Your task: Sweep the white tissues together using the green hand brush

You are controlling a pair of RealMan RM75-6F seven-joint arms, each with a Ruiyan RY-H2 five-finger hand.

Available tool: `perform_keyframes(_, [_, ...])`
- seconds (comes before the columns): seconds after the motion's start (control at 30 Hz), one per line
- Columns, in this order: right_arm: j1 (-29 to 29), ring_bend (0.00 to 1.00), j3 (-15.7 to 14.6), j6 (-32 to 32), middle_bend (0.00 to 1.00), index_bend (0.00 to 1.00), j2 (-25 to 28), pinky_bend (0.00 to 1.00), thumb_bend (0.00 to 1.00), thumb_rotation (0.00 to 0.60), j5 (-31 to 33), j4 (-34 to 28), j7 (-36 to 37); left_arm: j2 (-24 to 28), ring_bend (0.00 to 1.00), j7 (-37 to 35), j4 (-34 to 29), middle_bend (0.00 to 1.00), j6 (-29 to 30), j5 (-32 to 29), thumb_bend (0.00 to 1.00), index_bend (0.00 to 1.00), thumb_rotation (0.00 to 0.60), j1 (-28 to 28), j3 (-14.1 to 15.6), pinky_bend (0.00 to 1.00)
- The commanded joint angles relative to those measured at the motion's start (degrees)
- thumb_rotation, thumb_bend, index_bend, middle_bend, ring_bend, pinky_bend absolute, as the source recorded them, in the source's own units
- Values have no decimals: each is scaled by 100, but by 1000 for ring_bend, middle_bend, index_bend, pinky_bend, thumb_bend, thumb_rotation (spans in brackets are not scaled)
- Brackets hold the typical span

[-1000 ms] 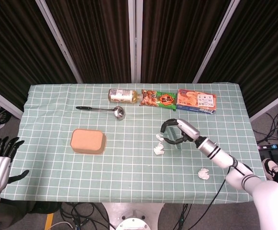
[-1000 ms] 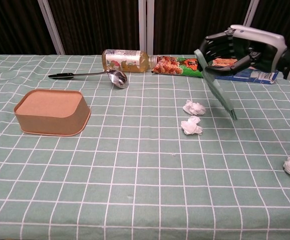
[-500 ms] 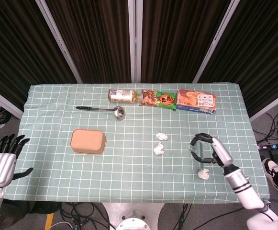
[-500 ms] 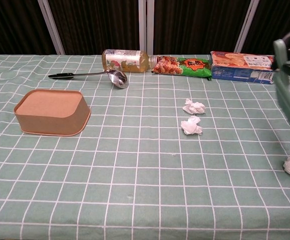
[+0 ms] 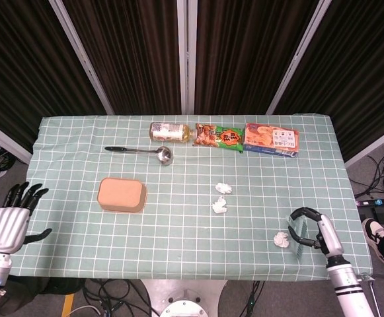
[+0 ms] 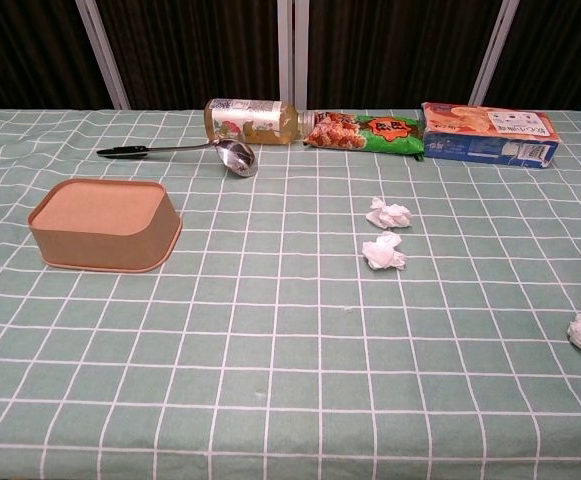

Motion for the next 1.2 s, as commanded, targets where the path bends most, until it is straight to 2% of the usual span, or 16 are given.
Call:
perform_keyframes(0.03, [-132,349,130,20,667,812,-432,182,401,600,6,109,-480,9,0,-16,5,95,29,0,100,150,600,21,15,15])
perform_keyframes(0.17, [-198,349,331,43,666,811,-911,174,404,600,92,273,-872,8,0,-75,37,95,41,-45,100,150,600,49,30,15])
perform_keyframes(0.3, [-86,349,674,39,667,811,-1369,171,417,600,74,584,-1224,18,0,-146,61,95,93,1,100,150,600,73,54,15])
perform_keyframes(0.47, [256,349,1035,-391,667,811,-1689,171,428,600,115,815,-1373,19,0,-212,88,95,190,9,100,150,600,120,53,15])
perform_keyframes(0.73, [996,349,1659,-1056,669,810,-2305,171,428,600,149,1535,-1486,31,0,-278,109,95,279,38,100,150,600,201,108,15])
perform_keyframes(0.97, [1543,349,1945,-1477,669,811,-2725,171,427,600,99,2096,-1451,40,0,-292,108,95,279,34,100,150,600,218,123,15])
perform_keyframes(1.2, [1859,349,2050,-1551,671,810,-3194,171,426,600,-11,2620,-1179,33,0,-285,89,95,267,-26,100,150,600,224,104,15])
